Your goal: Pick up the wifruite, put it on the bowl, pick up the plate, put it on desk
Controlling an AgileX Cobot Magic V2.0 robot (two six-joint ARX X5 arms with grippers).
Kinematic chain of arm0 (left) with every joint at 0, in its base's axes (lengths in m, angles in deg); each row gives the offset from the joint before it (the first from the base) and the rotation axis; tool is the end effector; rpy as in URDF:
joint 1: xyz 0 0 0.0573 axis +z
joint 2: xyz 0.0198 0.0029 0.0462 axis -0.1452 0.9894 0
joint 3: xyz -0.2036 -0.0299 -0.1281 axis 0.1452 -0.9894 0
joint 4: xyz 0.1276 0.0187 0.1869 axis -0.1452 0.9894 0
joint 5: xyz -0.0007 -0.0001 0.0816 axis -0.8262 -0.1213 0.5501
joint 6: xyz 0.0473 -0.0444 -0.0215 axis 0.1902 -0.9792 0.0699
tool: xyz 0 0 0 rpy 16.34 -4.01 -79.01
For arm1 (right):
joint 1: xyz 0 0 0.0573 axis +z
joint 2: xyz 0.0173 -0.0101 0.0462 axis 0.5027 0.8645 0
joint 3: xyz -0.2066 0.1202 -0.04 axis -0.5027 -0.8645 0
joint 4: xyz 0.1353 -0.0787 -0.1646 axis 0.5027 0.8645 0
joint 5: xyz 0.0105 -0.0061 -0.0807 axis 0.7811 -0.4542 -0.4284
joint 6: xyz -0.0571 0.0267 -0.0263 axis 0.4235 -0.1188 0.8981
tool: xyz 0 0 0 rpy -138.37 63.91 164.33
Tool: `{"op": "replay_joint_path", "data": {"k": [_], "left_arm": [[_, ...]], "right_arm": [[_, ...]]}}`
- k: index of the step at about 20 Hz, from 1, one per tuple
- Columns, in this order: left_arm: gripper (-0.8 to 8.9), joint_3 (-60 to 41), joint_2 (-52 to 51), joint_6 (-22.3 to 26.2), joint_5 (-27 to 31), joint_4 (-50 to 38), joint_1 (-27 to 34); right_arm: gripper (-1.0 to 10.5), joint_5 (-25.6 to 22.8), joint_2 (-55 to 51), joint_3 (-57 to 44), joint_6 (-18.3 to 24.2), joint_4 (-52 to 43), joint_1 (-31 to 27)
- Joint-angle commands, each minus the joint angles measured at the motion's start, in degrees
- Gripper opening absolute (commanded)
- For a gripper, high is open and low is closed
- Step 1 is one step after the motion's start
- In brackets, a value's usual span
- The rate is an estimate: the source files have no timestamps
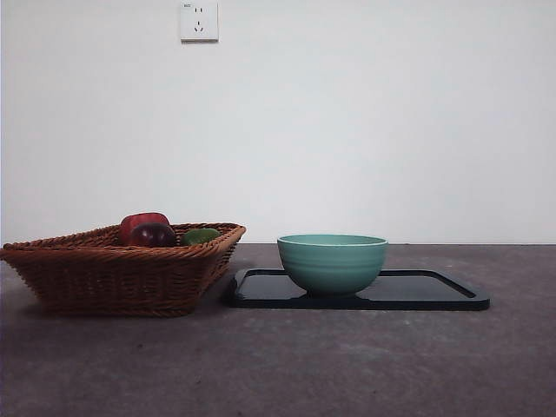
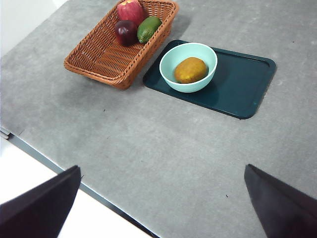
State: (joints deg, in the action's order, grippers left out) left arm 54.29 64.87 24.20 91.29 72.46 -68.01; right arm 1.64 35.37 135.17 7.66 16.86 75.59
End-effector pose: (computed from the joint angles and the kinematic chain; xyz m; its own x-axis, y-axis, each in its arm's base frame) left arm 0.0469 -0.0696 0.3427 0.5414 -0.7151 -0.4422 0.7170 0.6674 -0.2014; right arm 0.0294 0.0239 0.3280 0.6487 0.5418 -0.5344 -0.4837 0.8357 0.2600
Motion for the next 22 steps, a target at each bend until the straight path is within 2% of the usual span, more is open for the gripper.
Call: {"op": "replay_joint_path", "data": {"k": [1, 6, 13, 18, 22], "left_arm": [[6.16, 0.9, 6.5, -0.2, 0.2, -4.0, -0.6], [6.16, 5.9, 22.7, -0.2, 0.1, -6.2, 0.0], [6.17, 19.5, 44.5, 0.4, 0.1, -5.4, 4.4], [6.17, 29.6, 56.4, 2.1, 0.1, -1.3, 8.4], [6.17, 38.6, 65.6, 5.3, 0.1, 2.0, 11.4]], "right_arm": [[5.6, -0.1, 0.1, 0.6, 0.3, -0.8, 0.6], [5.6, 0.0, 0.1, 0.6, 0.3, -1.3, 0.6], [5.6, 0.0, 0.1, 0.6, 0.3, -1.4, 0.6], [5.6, 0.0, 0.1, 0.6, 0.3, -1.4, 0.6], [5.6, -0.1, 0.1, 0.6, 0.3, -1.4, 0.6]]}}
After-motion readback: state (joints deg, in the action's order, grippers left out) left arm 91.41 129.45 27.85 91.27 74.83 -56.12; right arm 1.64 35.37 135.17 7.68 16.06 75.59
